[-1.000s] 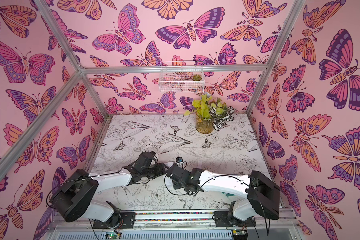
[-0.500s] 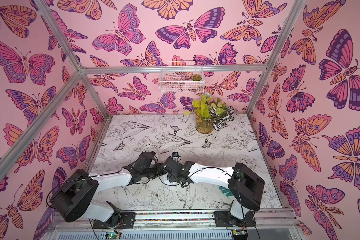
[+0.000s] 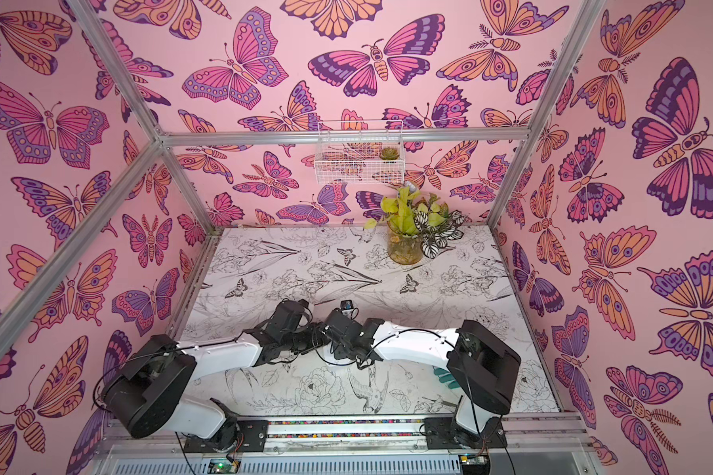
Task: Insert the battery into the alarm
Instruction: Install the battery in the alarm.
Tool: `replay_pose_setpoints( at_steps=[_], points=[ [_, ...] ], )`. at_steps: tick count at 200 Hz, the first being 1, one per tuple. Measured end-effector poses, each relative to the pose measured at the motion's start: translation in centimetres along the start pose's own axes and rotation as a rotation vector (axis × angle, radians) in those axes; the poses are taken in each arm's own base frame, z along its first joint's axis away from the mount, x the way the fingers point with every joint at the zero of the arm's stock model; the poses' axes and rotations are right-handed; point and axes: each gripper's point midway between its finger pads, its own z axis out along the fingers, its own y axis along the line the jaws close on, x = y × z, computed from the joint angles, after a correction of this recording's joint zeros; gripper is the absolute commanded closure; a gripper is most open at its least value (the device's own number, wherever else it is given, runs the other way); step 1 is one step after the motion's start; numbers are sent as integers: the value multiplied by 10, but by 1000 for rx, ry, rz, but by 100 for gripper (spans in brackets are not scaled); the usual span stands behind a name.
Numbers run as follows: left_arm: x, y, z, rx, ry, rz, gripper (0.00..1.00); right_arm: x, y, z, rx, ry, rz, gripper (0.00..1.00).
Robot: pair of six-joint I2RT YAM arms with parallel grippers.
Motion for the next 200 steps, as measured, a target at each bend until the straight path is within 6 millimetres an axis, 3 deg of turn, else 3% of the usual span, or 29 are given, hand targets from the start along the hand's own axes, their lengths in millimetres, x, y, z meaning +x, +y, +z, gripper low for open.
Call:
replay_pose_setpoints(
  at_steps=[59, 108, 163, 200],
  points=[
    [0, 0, 0, 0, 0, 0, 34, -1, 0, 3, 5, -7, 16, 90],
    [0, 0, 0, 0, 0, -1, 34, -5, 1, -4, -9, -17, 17, 81],
    [0, 0, 0, 0, 0, 0, 34, -14, 12, -43, -75, -76, 4, 82],
    [0, 0, 0, 0, 1, 0, 34, 2, 14, -54, -84, -77, -36, 91]
  ],
)
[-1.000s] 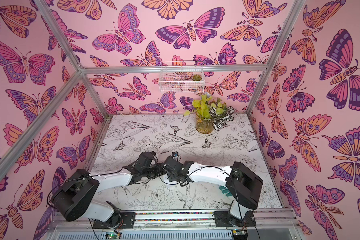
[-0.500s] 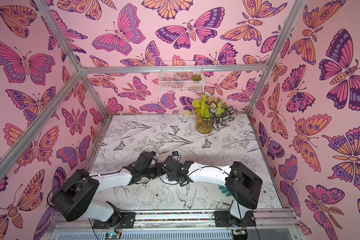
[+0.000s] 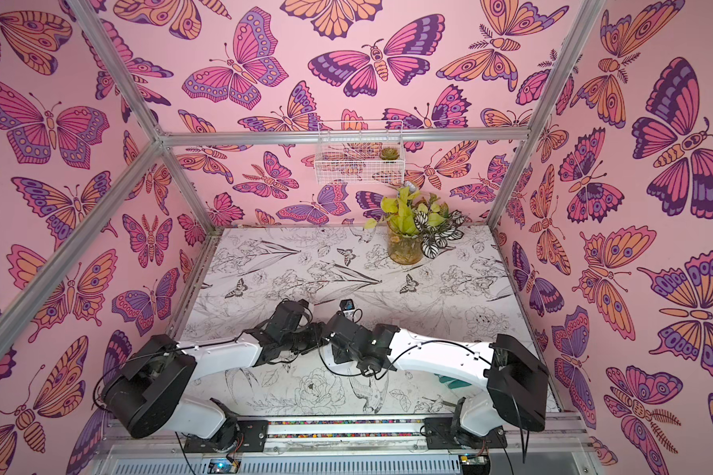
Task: Insert the battery into the alarm
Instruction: Install the battery in the alarm.
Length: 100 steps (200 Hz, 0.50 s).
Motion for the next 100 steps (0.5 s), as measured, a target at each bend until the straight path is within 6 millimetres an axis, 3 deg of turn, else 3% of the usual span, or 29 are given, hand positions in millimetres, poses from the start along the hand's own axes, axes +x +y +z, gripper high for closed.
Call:
replay_pose_setpoints(
  at_steps=[35, 100],
  points=[
    [0, 0, 0, 1, 0, 1, 33, 23, -13, 5, 42, 47, -26, 95],
    [1, -1, 0, 2, 2, 4, 34, 28, -15, 9, 48, 58, -14, 97]
  ],
)
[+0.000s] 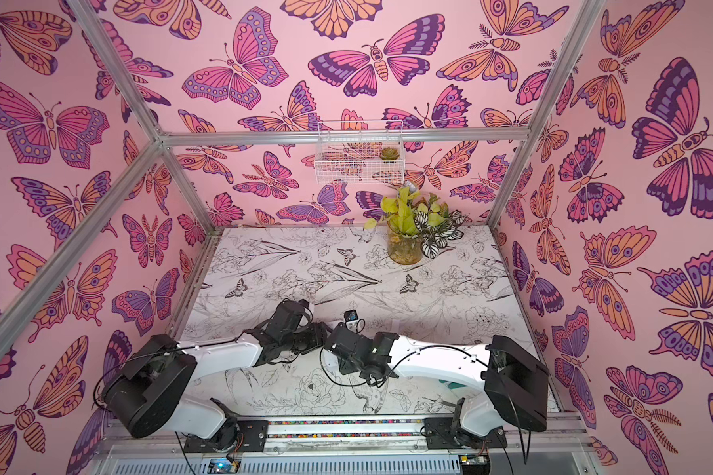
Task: Insert the battery into the alarm
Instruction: Install the battery in the alarm.
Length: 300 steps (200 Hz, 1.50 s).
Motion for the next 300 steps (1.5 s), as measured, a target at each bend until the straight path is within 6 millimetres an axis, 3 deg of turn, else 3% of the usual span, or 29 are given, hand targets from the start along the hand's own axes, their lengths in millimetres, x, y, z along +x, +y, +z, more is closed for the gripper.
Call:
replay_pose_setpoints(
  at_steps=[300],
  points=[
    [1, -1, 0, 1, 3, 3, 34, -2, 0, 20, 72, 2, -16, 94]
  ],
)
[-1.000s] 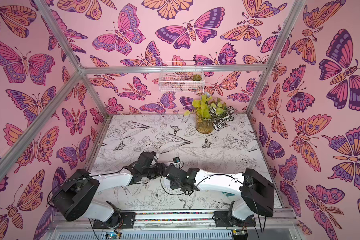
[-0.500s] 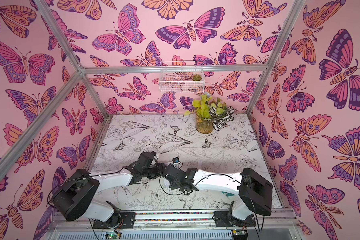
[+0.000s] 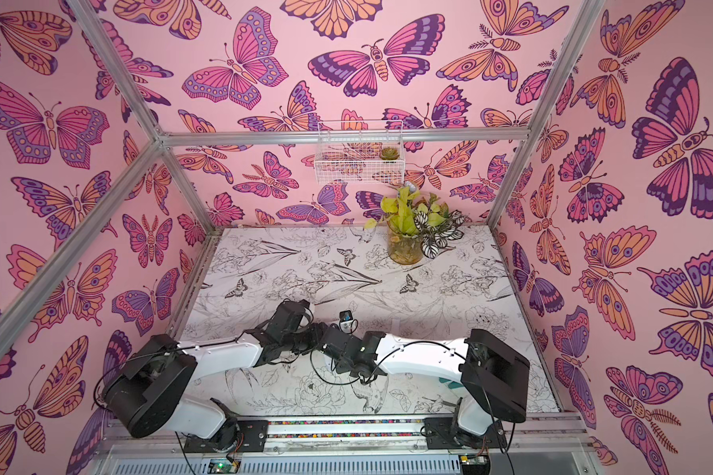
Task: Insert the battery into the alarm
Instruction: Install the battery in the alarm.
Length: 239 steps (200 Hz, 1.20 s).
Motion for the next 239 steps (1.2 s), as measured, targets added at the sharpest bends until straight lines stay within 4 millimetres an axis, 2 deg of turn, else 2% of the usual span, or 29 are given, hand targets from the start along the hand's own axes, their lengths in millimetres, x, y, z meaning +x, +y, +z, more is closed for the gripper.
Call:
replay_pose_setpoints(
  at_steps=[74, 107, 188, 215, 239],
  points=[
    [0, 0, 0, 0, 0, 0, 34, -1, 0, 1, 6, -2, 0, 93],
    [0, 0, 0, 0, 0, 1, 34, -2, 0, 10, 25, -8, 0, 93],
    [0, 0, 0, 0, 0, -1, 34, -4, 0, 9, 21, -9, 5, 93],
    [0, 0, 0, 1, 0, -1, 34, -9, 3, 2, -6, -15, 14, 92],
    [0, 0, 0, 1, 0, -1, 34, -20, 8, -15, -58, -52, 24, 90]
  ],
)
